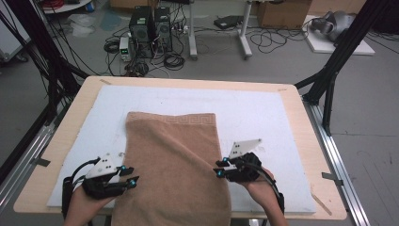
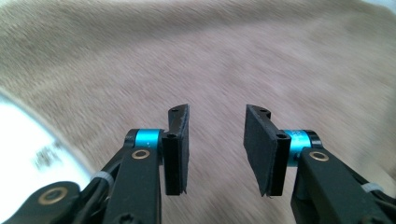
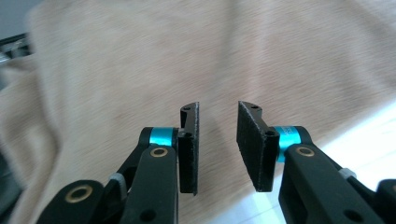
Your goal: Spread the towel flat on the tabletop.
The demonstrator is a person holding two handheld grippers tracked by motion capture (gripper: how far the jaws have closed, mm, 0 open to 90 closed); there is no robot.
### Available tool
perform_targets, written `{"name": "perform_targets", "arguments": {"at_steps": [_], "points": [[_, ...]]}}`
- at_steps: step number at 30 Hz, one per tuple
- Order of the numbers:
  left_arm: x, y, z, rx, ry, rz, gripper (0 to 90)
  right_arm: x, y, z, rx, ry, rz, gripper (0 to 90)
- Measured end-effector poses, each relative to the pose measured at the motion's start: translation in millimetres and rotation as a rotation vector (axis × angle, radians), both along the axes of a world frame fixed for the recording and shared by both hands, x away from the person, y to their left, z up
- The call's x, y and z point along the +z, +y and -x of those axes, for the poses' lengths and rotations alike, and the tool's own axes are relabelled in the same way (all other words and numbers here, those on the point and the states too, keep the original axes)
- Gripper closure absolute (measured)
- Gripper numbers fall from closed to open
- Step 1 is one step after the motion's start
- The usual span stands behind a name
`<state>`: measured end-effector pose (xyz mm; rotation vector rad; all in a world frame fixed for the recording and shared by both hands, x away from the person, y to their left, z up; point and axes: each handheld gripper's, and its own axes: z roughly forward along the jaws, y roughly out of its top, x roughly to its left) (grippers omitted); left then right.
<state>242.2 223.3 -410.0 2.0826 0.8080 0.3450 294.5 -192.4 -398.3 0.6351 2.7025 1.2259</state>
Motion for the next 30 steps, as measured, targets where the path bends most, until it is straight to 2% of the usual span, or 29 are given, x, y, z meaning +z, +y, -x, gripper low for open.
{"name": "perform_targets", "arguments": {"at_steps": [4,7,10,12,14,15,16,18,21,24,27,28,30], "points": [[-3.8,-4.2,-30.2,0.046,0.009,-0.003,53.9,0.9,6.5,-28.7,-0.041,-0.018,0.026,65.9],[-11.3,-3.2,-46.9,0.087,0.006,-0.041,50.6,-4.1,9.9,-48.1,-0.079,-0.026,0.031,65.2],[-22.2,-1.5,-59.9,0.095,0.043,-0.091,51.4,-15.4,12.5,-61.9,-0.104,0.005,0.032,65.4],[-28.6,0.0,-64.0,0.084,0.081,-0.103,55.2,-24.7,14.3,-68.1,-0.109,0.023,0.058,65.9],[-29.8,2.2,-62.4,0.077,0.055,-0.105,62.6,-33.7,14.8,-72.3,-0.113,0.049,0.074,68.7],[-29.4,3.2,-61.7,0.071,0.061,-0.1,70.6,-37.7,15.0,-73.7,-0.114,0.061,0.091,71.0],[-29.2,4.1,-62.0,0.057,0.074,-0.087,78.6,-39.4,13.7,-74.3,-0.119,0.062,0.074,75.6],[-28.8,4.4,-61.9,0.042,0.076,-0.09,84.4,-39.8,12.0,-75.7,-0.105,0.069,0.066,85.4],[-26.9,6.2,-59.5,0.03,0.081,-0.08,85.6,-37.1,12.1,-73.2,-0.091,0.061,0.088,87.2],[-22.1,8.2,-50.7,0.014,0.069,-0.073,85.8,-33.7,7.7,-66.2,-0.079,0.057,0.081,87.2],[-16.5,10.8,-38.3,-0.006,0.051,-0.07,85.8,-27.8,0.9,-53.0,-0.074,0.062,0.08,87.2],[-15.4,11.7,-34.0,-0.014,0.048,-0.061,85.8,-24.5,-1.4,-47.6,-0.07,0.051,0.088,87.2],[-13.3,14.1,-25.9,-0.027,0.049,-0.048,85.8,-18.9,-7.5,-35.5,-0.059,0.03,0.072,87.2]]}}
